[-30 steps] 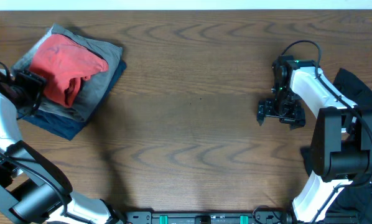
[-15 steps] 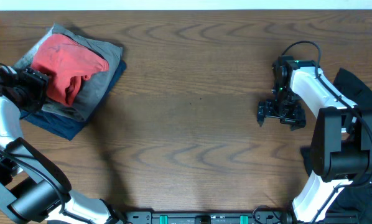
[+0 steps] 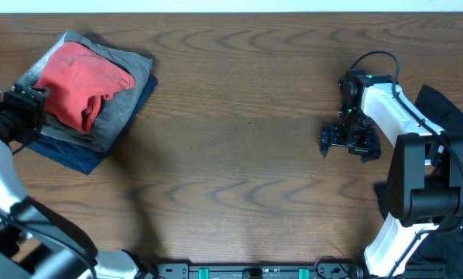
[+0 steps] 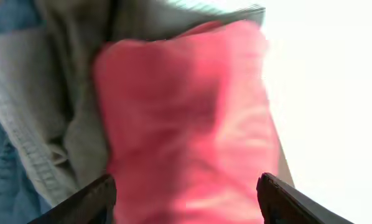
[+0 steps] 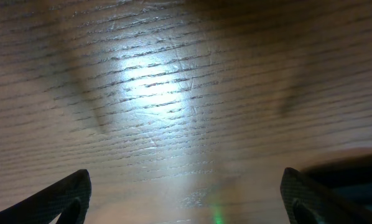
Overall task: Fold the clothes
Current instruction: 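Press and smooth the red bundle on the stack with the left gripper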
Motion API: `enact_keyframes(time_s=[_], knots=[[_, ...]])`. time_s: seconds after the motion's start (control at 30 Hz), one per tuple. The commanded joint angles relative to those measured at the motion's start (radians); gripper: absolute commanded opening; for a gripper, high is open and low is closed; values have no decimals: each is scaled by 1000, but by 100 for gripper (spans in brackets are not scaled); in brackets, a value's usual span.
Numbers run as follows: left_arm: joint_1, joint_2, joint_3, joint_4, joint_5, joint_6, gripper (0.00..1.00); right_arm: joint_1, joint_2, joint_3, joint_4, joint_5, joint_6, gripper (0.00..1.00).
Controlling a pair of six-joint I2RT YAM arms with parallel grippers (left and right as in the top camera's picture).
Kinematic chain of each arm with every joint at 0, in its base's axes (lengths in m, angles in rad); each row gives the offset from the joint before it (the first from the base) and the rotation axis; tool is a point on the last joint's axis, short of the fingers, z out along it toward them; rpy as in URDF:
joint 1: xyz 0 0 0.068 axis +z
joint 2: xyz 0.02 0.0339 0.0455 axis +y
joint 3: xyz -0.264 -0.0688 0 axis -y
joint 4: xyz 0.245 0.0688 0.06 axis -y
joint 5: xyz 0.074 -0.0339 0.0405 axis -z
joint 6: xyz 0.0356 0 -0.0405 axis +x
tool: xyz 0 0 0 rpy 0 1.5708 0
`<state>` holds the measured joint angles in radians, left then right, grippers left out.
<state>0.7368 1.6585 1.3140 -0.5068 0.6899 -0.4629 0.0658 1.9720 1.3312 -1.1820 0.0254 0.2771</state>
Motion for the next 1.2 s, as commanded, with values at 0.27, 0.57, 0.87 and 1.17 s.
enact_keyframes(time_s=[0.27,0.57,0.87,1.17], knots=[[0,54,-1,102,-12,23,74,-8,-24,-4,-15,0,7,96],[11,166,-1,121,5,24,74,-8,-24,-4,-26,0,7,96],[25,168,-2,125,-28,25,74,-8,-24,-4,-27,0,7,96],[18,222,-2,139,-20,24,74,-8,-24,-3,-30,0,7,97]])
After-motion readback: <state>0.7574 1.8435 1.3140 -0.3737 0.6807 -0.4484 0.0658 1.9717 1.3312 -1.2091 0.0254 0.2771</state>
